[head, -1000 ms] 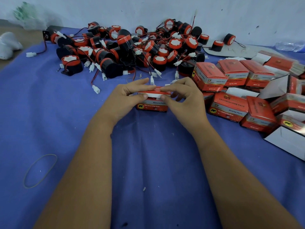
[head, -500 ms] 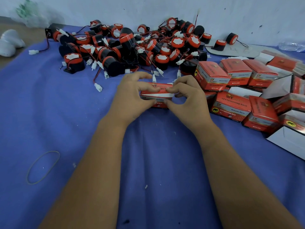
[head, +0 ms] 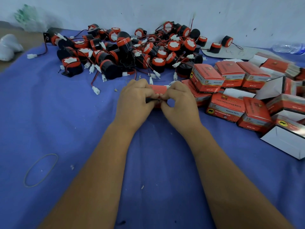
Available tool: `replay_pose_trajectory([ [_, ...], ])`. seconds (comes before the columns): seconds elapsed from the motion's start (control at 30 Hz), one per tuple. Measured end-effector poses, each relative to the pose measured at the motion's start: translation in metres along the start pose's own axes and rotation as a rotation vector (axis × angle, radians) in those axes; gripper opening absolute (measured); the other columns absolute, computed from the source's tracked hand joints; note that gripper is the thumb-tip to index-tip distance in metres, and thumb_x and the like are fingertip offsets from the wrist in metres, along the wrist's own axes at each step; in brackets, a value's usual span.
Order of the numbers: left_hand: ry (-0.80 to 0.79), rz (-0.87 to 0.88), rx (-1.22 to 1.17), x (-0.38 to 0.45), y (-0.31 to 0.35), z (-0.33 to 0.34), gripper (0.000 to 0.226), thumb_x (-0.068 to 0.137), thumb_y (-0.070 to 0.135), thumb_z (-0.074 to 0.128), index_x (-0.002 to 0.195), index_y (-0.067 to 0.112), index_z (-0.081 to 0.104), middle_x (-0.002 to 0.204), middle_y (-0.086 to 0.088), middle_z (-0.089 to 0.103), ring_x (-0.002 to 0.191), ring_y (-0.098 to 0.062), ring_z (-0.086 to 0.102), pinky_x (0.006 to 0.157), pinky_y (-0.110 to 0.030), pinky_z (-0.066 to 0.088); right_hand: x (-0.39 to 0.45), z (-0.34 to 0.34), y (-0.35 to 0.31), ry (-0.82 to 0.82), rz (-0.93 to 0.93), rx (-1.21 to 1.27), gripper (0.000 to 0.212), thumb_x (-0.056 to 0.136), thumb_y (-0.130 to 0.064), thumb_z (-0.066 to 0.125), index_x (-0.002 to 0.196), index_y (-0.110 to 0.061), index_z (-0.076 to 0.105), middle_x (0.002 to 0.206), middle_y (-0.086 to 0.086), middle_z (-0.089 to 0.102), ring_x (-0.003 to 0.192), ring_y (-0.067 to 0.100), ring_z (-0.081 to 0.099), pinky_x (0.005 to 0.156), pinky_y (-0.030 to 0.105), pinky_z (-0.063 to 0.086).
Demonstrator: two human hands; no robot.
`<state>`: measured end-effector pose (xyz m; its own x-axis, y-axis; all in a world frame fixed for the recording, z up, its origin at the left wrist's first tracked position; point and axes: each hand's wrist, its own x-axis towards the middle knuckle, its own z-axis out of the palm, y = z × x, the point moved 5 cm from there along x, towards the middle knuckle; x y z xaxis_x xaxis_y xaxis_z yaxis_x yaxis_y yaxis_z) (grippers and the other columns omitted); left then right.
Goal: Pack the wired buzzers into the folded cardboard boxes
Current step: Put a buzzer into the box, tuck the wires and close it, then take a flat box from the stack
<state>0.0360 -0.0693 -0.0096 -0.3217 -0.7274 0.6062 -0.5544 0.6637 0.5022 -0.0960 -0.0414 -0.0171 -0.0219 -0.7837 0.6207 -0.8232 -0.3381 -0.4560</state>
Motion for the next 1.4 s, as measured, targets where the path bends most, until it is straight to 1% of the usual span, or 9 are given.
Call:
replay_pose_trajectory([
  [0.13,0.069,-0.098,-0.182,-0.004,-0.004,-0.006,0.007,0.086,0.01,0.068,0.085,0.013,0.075,0.086,0.002,0.064,0.088,-0.017,0.057,0.076,-0.025,0.046,-0.005,0.009,0.003,-0.14,0.131,0.157,0.028,0.078,-0.014,0.073,0.094,-0.012,0.05,0.136,0.01,0.046,0.131,0.025,0.038,0.096,0.023,0.033],
  [0.33,0.239,-0.375,-0.688,-0.005,-0.013,-0.016,0.023,0.09,0.02,0.05,0.084,0.02,0.072,0.074,0.012,0.069,0.079,-0.005,0.063,0.076,-0.022,0.053,-0.009,-0.002,-0.003,-0.117,0.109,0.05,0.052,0.07,-0.029,0.082,0.111,-0.016,0.055,0.11,0.001,0.045,0.105,0.017,0.04,0.086,0.023,0.034],
  [0.47,0.258,-0.424,-0.748,-0.009,-0.016,-0.011,0.027,0.096,0.017,0.046,0.087,0.022,0.07,0.086,0.013,0.071,0.088,-0.003,0.065,0.081,-0.025,0.055,-0.016,-0.025,-0.02,0.067,0.059,-0.002,0.046,0.068,-0.026,0.081,0.106,-0.012,0.06,0.108,0.005,0.047,0.102,0.02,0.043,0.085,0.024,0.038],
  [0.63,0.062,-0.511,-0.575,-0.015,-0.024,0.007,0.029,0.101,0.021,0.048,0.085,0.036,0.067,0.096,0.021,0.067,0.098,0.003,0.061,0.087,-0.028,0.049,-0.042,-0.082,-0.015,0.41,0.093,-0.026,0.047,0.073,-0.03,0.079,0.113,-0.012,0.063,0.111,0.003,0.044,0.103,0.023,0.047,0.084,0.035,0.048],
  [0.8,0.003,-0.481,-0.613,-0.007,-0.011,0.013,0.027,0.101,0.022,0.048,0.092,0.04,0.065,0.102,0.022,0.065,0.097,0.007,0.058,0.083,-0.022,0.045,-0.069,-0.15,0.026,0.687,0.316,-0.121,0.048,0.072,-0.032,0.078,0.115,-0.018,0.063,0.112,-0.002,0.038,0.109,0.017,0.042,0.096,0.034,0.043],
  [0.97,-0.147,-0.459,-0.698,0.028,0.017,0.037,0.016,0.101,0.033,0.049,0.106,0.043,0.06,0.111,0.029,0.056,0.089,0.025,0.05,0.078,-0.016,0.035,-0.084,-0.19,0.065,0.531,0.543,-0.416,0.044,0.073,-0.034,0.08,0.112,-0.02,0.066,0.112,0.007,0.048,0.108,0.025,0.043,0.093,0.043,0.044],
  [1.1,-0.252,-0.428,-0.731,0.063,0.036,0.071,0.02,0.102,0.036,0.047,0.12,0.041,0.054,0.136,0.011,0.05,0.122,-0.009,0.047,0.094,-0.026,0.037,-0.076,-0.2,0.072,0.47,0.587,-0.629,0.046,0.074,-0.044,0.073,0.11,-0.018,0.066,0.107,0.011,0.05,0.102,0.029,0.045,0.088,0.04,0.04],
  [1.27,-0.411,-0.438,-0.73,0.089,0.051,0.11,0.032,0.104,0.037,0.039,0.132,0.051,0.048,0.131,0.014,0.044,0.115,-0.005,0.045,0.083,-0.017,0.036,-0.063,-0.184,0.068,0.368,0.549,-0.761,0.046,0.077,-0.045,0.072,0.101,-0.008,0.062,0.106,0.016,0.051,0.1,0.035,0.047,0.085,0.043,0.038],
  [1.4,-0.508,-0.457,-0.737,0.089,0.049,0.115,0.027,0.098,0.039,0.048,0.106,0.064,0.055,0.118,0.018,0.049,0.093,0.006,0.048,0.07,-0.017,0.038,-0.052,-0.198,0.072,0.401,0.648,-0.608,0.055,0.08,-0.06,0.039,0.098,-0.014,0.064,0.112,0.007,0.049,0.107,0.027,0.038,0.092,0.038,0.029],
])
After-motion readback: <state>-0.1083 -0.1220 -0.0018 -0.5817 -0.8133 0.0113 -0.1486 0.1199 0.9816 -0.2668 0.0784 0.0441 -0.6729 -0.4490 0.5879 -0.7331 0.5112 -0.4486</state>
